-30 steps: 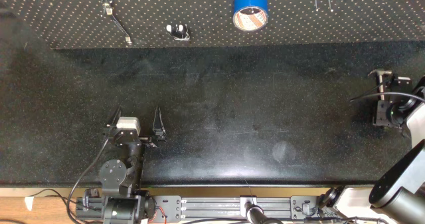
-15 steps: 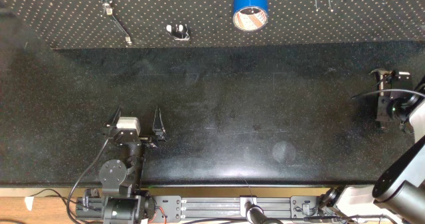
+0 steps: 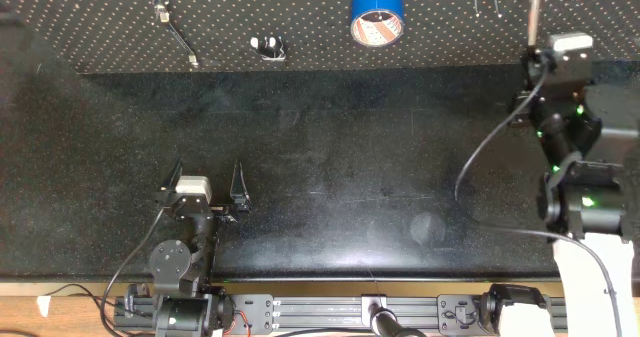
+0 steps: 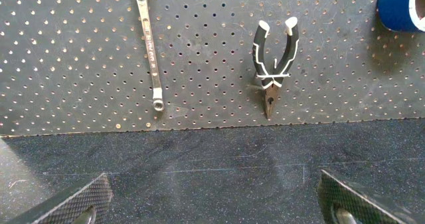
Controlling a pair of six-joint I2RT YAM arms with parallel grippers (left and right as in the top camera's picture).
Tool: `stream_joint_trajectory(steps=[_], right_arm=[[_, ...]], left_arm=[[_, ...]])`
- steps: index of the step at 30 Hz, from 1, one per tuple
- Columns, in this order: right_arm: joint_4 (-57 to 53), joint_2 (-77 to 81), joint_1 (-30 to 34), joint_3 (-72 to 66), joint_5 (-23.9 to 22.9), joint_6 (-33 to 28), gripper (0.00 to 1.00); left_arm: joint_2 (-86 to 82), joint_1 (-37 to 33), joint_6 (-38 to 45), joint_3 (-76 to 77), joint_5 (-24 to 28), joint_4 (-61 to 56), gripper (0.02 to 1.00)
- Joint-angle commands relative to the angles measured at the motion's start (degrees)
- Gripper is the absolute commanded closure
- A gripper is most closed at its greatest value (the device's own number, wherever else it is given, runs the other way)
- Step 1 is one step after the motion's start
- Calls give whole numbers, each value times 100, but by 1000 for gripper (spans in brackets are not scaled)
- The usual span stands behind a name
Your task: Place Tools Onto Pegboard
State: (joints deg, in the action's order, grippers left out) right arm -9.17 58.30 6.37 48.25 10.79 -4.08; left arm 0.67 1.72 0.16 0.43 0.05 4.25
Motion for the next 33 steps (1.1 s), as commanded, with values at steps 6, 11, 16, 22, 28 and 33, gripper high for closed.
stream_joint_trajectory(steps=[6,11,16,22,28,33], right_arm=[[592,1390,-481,28,-136,195,925],[667,1803,-481,28,-114,197,923],[476,1757,-481,-66,-114,201,487],[643,498,-490,-1215,-131,437,66],[3696,-2391,-511,-4780,-136,1709,62],[2529,-3471,-511,-4802,-269,1746,45]], left_arm=[[-42,24,13,-11,2,42,23],[-42,24,13,-11,2,42,23],[-42,24,13,-11,2,42,23],[-42,24,13,-11,2,42,23],[-42,24,13,-11,2,42,23],[-42,24,13,-11,2,42,23]])
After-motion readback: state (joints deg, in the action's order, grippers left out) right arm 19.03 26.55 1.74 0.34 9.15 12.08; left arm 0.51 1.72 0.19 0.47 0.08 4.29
